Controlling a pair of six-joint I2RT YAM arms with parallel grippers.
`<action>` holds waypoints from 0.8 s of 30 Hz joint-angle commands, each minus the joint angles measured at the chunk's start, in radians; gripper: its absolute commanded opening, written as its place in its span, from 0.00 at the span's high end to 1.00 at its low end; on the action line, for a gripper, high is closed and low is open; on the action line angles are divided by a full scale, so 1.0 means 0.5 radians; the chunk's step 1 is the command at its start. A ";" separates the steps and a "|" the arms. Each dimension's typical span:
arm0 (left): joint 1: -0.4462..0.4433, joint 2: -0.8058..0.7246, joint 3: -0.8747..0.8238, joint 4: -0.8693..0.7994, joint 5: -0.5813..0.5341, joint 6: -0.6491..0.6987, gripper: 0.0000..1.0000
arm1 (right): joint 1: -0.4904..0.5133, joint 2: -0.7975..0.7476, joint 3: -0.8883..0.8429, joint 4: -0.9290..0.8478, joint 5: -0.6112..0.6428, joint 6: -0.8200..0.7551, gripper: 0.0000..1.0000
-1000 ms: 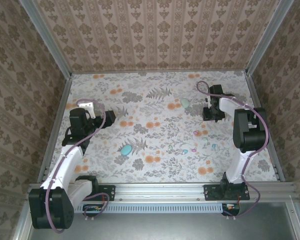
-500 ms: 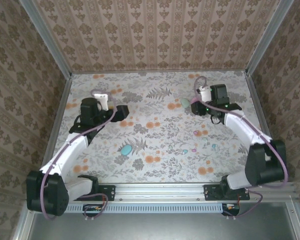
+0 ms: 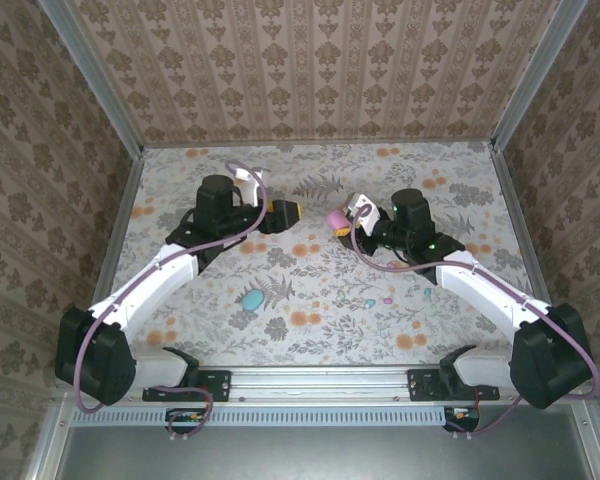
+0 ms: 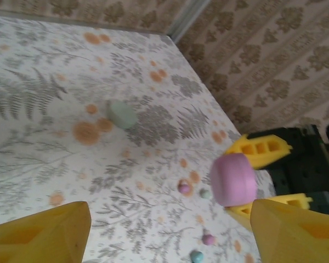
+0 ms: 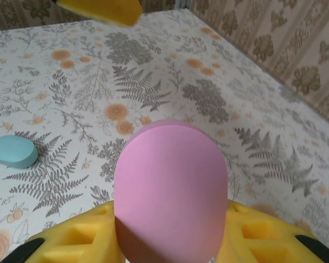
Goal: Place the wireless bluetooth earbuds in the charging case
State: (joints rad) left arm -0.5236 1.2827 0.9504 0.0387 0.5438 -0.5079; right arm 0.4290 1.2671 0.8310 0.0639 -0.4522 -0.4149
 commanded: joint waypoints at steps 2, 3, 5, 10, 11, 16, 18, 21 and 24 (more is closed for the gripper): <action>-0.062 0.036 0.085 0.053 0.071 -0.073 0.26 | 0.063 0.059 0.093 0.121 -0.052 -0.120 0.67; -0.075 0.046 0.090 0.057 0.070 -0.076 0.26 | 0.074 0.071 0.105 0.123 -0.043 -0.121 0.67; -0.106 0.074 0.119 0.048 0.068 -0.076 0.27 | 0.099 0.091 0.123 0.132 -0.037 -0.124 0.67; -0.149 0.156 0.188 -0.016 0.041 -0.067 0.31 | 0.137 0.116 0.130 0.204 -0.028 -0.119 0.67; -0.155 0.170 0.204 -0.034 0.041 -0.062 0.32 | 0.144 0.119 0.128 0.216 -0.019 -0.118 0.67; -0.193 0.227 0.272 -0.097 0.071 -0.014 0.36 | 0.164 0.124 0.130 0.241 0.020 -0.118 0.66; -0.207 0.250 0.294 -0.134 0.072 0.003 0.39 | 0.169 0.127 0.132 0.252 0.041 -0.108 0.66; -0.221 0.281 0.311 -0.163 0.084 0.003 0.43 | 0.187 0.121 0.141 0.248 0.105 -0.081 0.66; -0.237 0.299 0.317 -0.160 0.087 0.002 0.48 | 0.200 0.108 0.136 0.260 0.134 -0.066 0.66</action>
State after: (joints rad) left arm -0.6308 1.4208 1.0771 -0.0208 0.5655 -0.5243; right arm 0.5190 1.3254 0.8650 0.1543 -0.4137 -0.4507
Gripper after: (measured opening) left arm 0.535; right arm 0.387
